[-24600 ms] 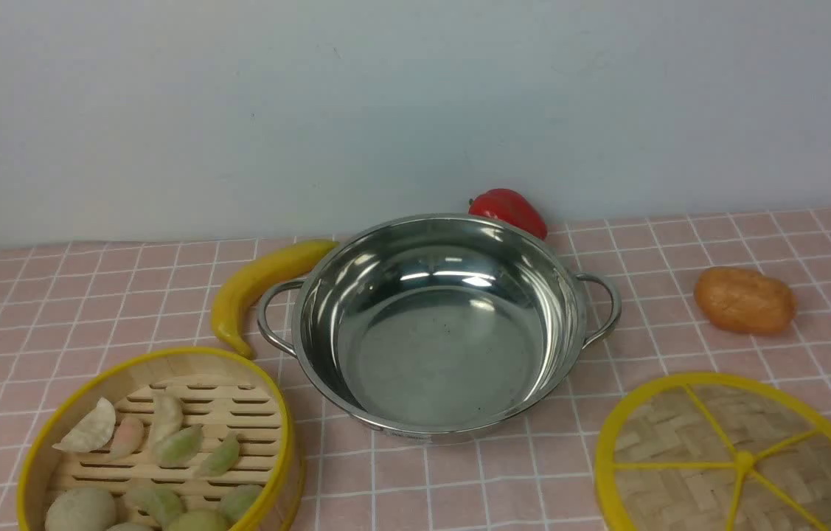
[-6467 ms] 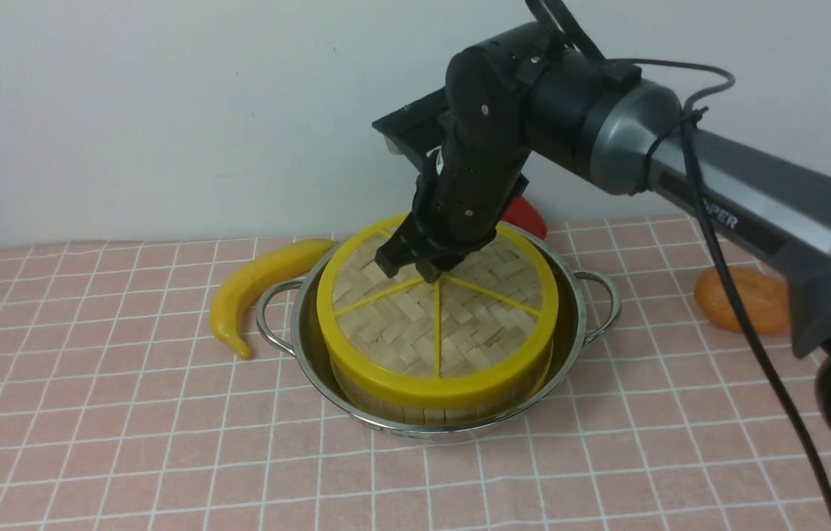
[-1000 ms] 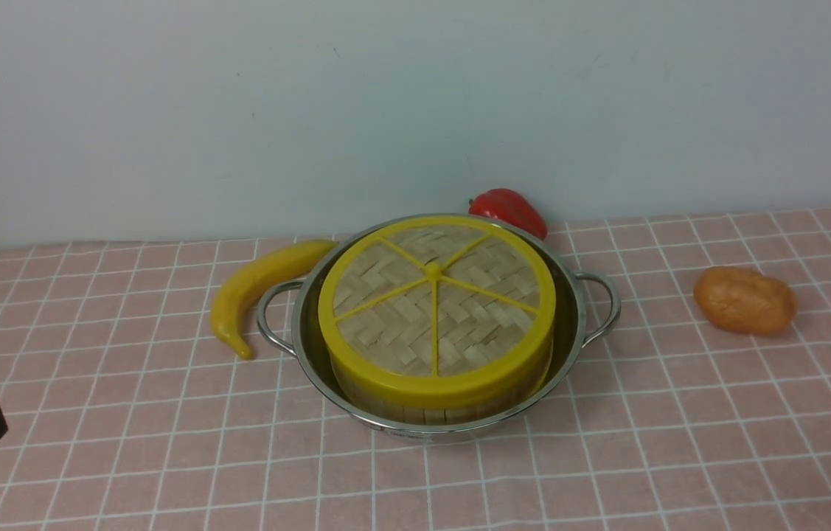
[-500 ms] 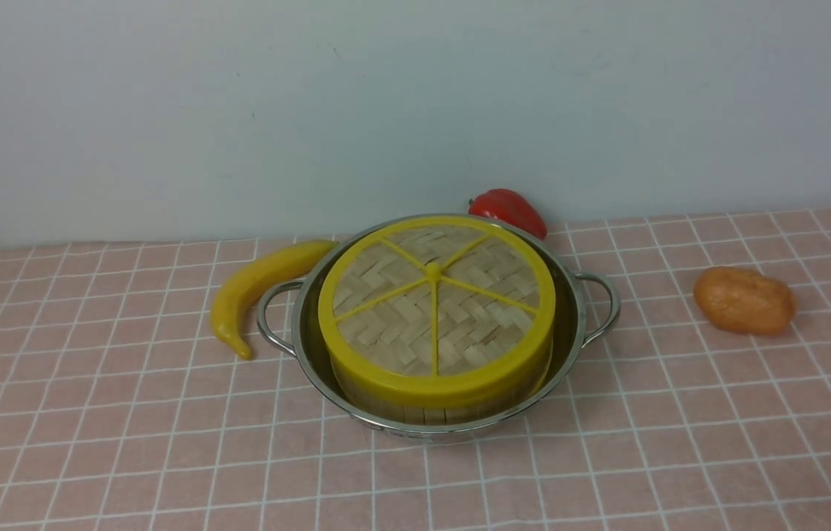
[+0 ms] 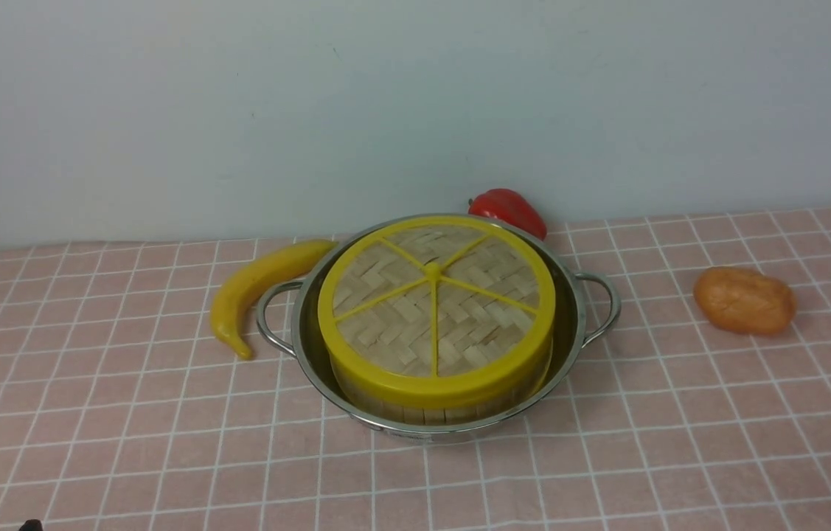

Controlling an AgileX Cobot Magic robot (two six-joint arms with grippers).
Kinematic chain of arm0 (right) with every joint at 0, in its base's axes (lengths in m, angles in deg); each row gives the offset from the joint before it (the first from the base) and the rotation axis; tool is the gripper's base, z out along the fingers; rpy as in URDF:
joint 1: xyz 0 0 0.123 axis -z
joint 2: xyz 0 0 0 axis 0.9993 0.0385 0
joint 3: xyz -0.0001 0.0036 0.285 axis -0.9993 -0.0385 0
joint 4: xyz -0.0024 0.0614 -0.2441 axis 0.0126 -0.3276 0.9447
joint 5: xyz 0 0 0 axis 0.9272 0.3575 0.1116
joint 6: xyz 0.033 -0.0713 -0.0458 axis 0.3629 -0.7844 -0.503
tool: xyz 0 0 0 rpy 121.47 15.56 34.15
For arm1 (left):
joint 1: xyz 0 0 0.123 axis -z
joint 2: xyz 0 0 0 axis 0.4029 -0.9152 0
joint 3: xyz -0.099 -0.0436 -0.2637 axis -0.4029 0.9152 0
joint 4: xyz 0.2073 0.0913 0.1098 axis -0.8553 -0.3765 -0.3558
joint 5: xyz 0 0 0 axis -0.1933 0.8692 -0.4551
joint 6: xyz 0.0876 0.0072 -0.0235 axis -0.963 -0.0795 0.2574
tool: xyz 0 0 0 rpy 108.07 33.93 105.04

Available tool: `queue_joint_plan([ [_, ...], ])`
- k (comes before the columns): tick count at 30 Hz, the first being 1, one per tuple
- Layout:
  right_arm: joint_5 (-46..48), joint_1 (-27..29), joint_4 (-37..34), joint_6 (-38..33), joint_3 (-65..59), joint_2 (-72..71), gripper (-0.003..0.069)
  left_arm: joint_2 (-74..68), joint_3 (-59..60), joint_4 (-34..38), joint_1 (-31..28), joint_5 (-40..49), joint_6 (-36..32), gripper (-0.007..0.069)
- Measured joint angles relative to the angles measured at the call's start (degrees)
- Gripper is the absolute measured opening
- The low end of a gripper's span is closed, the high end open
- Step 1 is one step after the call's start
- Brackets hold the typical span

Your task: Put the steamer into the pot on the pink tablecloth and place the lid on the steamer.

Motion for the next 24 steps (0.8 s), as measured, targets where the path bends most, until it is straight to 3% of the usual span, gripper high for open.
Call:
queue_joint_plan([
  [24,0.0,0.0,0.0,0.0,0.0,0.0,0.0240,0.0,0.0,1.3,0.0,0.2,0.1,0.0243],
])
